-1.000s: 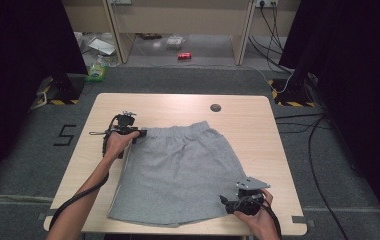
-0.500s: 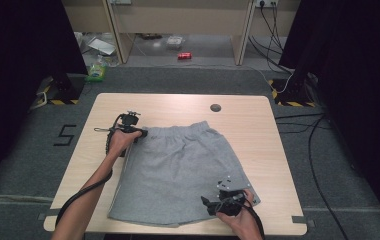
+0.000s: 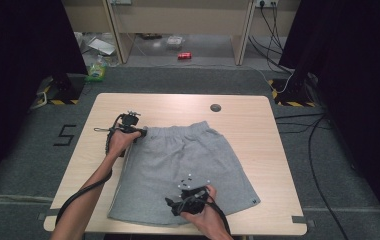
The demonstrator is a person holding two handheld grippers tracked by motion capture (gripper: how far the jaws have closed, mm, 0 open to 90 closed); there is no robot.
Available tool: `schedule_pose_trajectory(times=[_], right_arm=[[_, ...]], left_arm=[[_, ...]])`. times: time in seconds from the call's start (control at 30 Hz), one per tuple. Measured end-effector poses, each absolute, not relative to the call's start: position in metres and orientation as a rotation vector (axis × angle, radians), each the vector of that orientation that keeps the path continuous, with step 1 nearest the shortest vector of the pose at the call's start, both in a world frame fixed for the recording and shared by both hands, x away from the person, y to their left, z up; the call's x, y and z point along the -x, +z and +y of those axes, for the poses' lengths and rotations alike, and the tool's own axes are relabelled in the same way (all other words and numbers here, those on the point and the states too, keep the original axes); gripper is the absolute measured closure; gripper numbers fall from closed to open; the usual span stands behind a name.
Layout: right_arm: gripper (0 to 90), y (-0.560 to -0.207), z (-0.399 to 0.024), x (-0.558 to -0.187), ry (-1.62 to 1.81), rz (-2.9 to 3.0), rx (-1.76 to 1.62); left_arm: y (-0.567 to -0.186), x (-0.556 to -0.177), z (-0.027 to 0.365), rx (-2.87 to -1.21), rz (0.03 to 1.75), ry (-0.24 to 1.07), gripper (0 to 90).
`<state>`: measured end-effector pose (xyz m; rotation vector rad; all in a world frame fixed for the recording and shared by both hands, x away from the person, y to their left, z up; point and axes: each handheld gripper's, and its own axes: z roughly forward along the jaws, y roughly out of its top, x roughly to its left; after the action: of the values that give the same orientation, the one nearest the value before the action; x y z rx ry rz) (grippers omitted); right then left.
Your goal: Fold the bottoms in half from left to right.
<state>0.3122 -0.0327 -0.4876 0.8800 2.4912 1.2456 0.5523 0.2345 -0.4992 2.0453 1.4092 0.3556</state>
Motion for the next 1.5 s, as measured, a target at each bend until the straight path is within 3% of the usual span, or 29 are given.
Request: schedule_pose_trajectory(times=[0.63, 1.5], right_arm=[[30.2, -0.496, 0.084, -0.292, 1.266, 2.65, -0.684], [40.0, -0.515, 0.118, -0.277, 1.215, 2.741, -0.619]], left_arm=[[-0.501, -0.552, 0.239, -2.025, 1.4, 0.338, 77.3], [-0.501, -0.551, 0.239, -2.023, 1.4, 0.342, 76.7]])
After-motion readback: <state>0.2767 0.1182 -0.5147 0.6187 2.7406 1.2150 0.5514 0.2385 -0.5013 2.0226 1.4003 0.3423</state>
